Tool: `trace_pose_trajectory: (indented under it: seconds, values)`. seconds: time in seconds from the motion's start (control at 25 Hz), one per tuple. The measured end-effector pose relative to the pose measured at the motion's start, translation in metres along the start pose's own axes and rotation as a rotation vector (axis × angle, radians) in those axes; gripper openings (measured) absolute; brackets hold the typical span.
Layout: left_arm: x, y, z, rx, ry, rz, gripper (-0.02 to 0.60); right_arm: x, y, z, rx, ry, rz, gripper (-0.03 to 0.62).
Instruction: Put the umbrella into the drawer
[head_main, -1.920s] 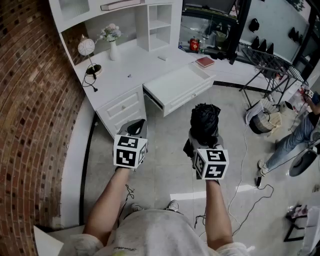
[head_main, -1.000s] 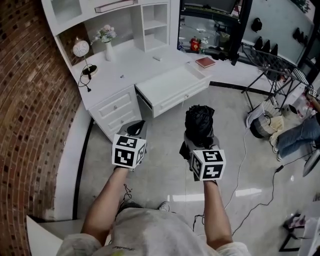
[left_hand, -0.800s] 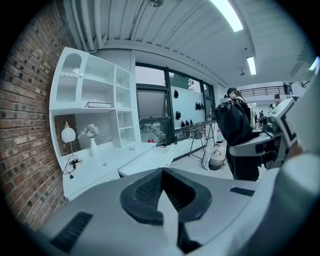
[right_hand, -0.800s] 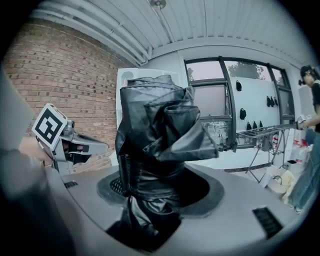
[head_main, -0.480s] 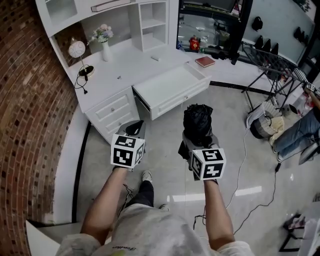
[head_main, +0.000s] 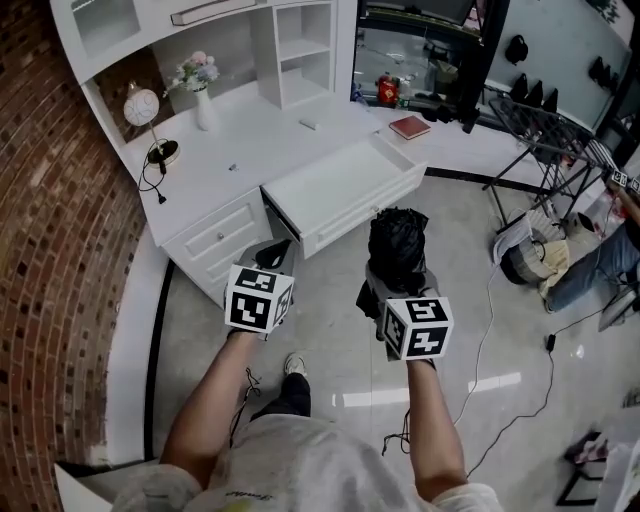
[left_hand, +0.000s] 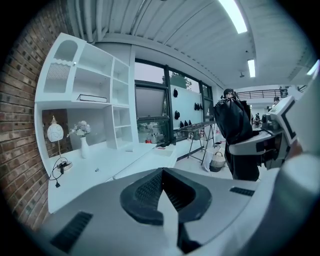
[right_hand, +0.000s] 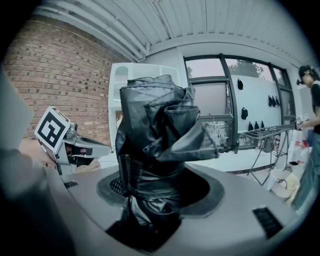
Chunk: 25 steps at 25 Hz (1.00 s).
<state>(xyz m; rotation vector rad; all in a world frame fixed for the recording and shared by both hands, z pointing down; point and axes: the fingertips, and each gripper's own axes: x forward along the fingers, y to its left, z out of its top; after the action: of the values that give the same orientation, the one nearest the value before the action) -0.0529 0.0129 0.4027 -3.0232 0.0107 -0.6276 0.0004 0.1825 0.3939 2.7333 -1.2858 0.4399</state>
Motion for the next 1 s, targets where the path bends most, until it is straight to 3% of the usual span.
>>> trace_pose_trajectory:
  seconds: [0.32, 1.0]
  values:
    - [0.031, 0.033, 0.004, -0.036, 0.011, 0.002, -0.006, 0.045, -0.004, 0.009, -0.008, 0.034, 0.006, 0.255]
    - [0.111, 0.105, 0.015, -0.046, 0.03, -0.094, -0.006, 0.141, -0.005, 0.027, 0.02, 0.099, -0.054, 0.255]
